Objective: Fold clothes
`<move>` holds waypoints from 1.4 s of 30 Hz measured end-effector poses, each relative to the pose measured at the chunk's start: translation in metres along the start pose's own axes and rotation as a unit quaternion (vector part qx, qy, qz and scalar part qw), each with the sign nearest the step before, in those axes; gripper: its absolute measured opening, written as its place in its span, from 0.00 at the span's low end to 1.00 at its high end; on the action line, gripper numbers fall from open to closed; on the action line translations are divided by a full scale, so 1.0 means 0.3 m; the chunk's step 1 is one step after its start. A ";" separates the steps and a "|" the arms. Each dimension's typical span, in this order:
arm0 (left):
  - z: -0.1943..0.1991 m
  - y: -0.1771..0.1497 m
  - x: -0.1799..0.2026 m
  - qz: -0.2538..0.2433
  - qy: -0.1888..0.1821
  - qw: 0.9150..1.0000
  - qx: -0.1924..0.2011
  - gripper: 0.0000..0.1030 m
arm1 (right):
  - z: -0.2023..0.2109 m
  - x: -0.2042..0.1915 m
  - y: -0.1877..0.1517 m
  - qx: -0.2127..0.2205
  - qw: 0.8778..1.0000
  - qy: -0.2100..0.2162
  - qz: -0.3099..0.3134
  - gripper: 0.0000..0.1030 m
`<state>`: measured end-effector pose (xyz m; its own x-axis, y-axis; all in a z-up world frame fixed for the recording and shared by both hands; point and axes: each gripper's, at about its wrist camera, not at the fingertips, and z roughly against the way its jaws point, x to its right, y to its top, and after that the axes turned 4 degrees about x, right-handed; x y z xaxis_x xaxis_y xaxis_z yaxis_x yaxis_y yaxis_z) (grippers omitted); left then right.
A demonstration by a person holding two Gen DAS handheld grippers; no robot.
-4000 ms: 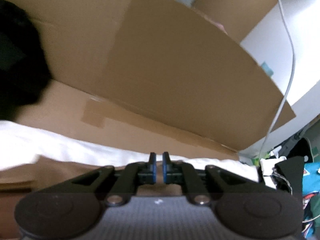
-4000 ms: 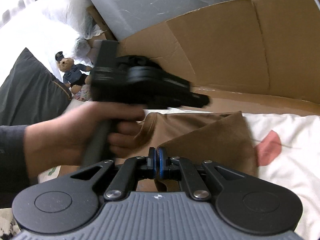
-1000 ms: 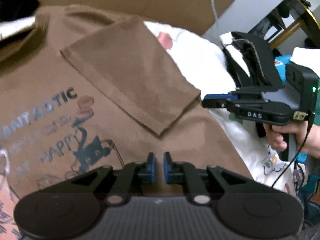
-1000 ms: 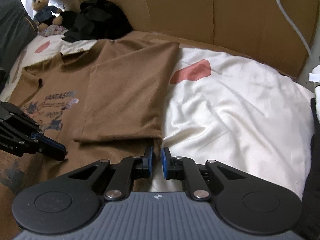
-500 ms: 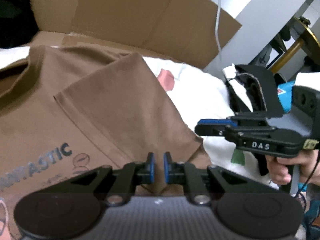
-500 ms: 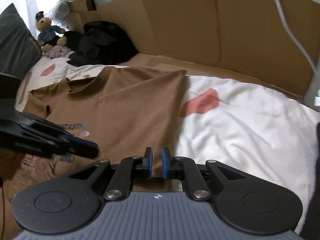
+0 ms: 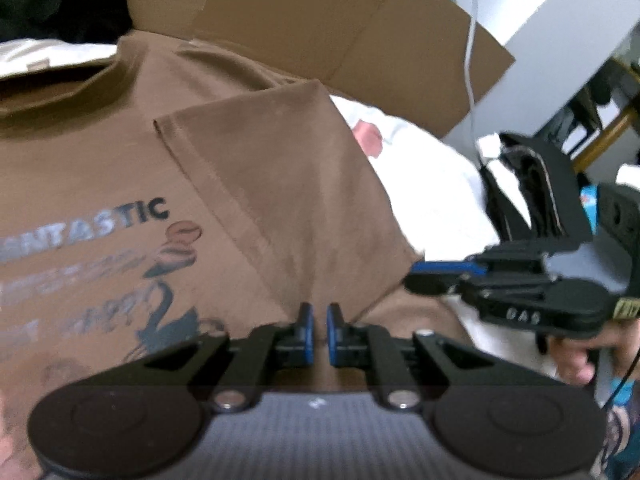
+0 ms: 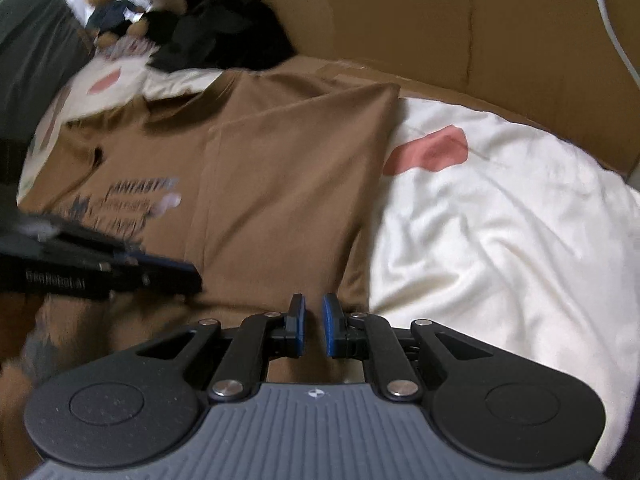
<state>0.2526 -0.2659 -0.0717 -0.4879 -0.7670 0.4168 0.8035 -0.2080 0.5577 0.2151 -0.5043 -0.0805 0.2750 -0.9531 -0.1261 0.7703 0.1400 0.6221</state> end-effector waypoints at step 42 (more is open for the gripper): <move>1.134 -0.670 -0.117 0.133 0.220 0.964 0.064 0.31 | 0.721 -0.157 -0.283 0.019 0.998 0.042 0.032 0.39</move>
<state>-0.0078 0.0095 0.0456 -0.0562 -0.9719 0.2285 0.8179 0.0865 0.5689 0.0124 -0.5294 0.0397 0.3712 -0.9167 -0.1478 0.7274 0.1882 0.6599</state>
